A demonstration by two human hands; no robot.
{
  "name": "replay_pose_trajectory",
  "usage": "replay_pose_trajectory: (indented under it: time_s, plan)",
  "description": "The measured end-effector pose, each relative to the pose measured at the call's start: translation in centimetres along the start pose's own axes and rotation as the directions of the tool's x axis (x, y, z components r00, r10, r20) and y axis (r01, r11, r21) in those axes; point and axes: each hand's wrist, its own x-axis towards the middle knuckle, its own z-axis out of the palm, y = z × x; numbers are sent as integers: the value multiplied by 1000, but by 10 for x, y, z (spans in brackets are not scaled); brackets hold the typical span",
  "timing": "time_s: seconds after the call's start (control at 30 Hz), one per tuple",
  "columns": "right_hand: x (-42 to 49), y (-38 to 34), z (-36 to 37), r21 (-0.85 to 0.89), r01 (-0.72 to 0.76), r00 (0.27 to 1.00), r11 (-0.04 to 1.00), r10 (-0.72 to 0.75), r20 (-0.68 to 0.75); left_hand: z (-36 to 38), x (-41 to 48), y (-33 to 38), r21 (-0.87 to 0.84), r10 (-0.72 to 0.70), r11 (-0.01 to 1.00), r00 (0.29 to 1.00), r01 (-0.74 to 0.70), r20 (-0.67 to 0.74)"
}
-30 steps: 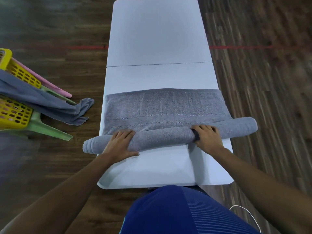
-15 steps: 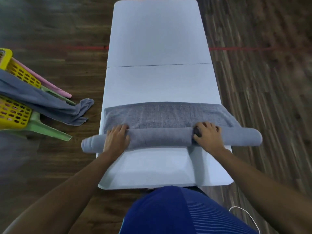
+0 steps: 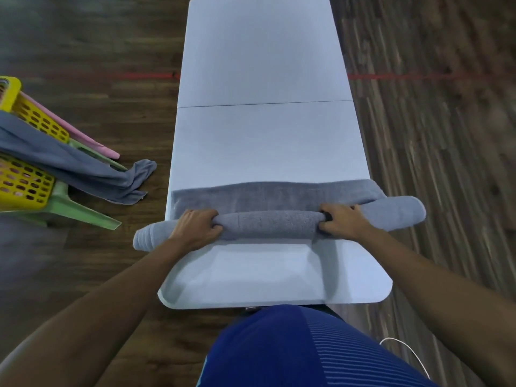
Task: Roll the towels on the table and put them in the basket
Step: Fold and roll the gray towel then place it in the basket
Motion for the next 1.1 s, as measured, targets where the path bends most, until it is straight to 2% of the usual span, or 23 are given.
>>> replay_pose_trajectory:
  time_s: [0.07,0.13,0.2,0.23,0.3,0.33,0.4,0.47,0.57,0.63,0.73,0.8,0.83,0.93,1.0,1.1]
  plan:
    - [3,2,-2,-36,-43,999,998,42,-35,-2,5,-3,-21,-30,999,998,29,-50]
    - [3,4,4,-52,-95,966,994,79,-248,3,6,-5,-14,-43,999,978,41,-205]
    - [1,6,12,-16,-59,912,998,48,-408,10,4,-3,14,17,1000,958,-14,-288]
    - [-2,8,16,-17,-26,915,1000,17,-404,14,1,-1,66,89,995,958,-74,-271]
    - [-7,18,26,-100,12,951,995,-42,-306,23,-4,-1,192,180,970,970,-147,-164]
    - [-9,21,30,-147,15,965,989,-52,-257,26,-5,-3,238,168,961,980,-139,-106]
    - [-10,22,35,-188,-4,967,982,-44,-251,29,-5,-7,277,106,957,993,-89,-46]
    - [-6,16,29,-179,-33,963,983,-16,-268,27,-3,-6,268,64,962,997,-50,-45]
    - [3,8,11,-130,-24,987,991,3,-162,13,6,0,194,54,980,998,-44,-45]
    - [7,8,0,-88,-20,994,996,11,-107,0,13,-1,108,5,994,1000,-5,3]
    - [11,15,-5,-60,-74,969,995,57,-240,-9,26,-11,20,-99,995,995,100,-22]
    - [15,23,-7,-43,-69,954,997,53,-296,-9,33,-20,40,-139,989,987,142,-78]
    - [15,30,-9,-52,-45,963,998,29,-268,-9,35,-25,72,-128,989,990,133,-64]
    - [14,60,-15,-136,-26,995,990,12,-101,-10,29,-53,183,-44,983,995,26,94]
    - [11,76,-14,-163,-57,997,985,48,-62,-8,20,-70,248,-5,968,990,-30,142]
    - [13,75,-10,-190,-89,992,978,70,-101,2,14,-67,219,-64,975,995,46,79]
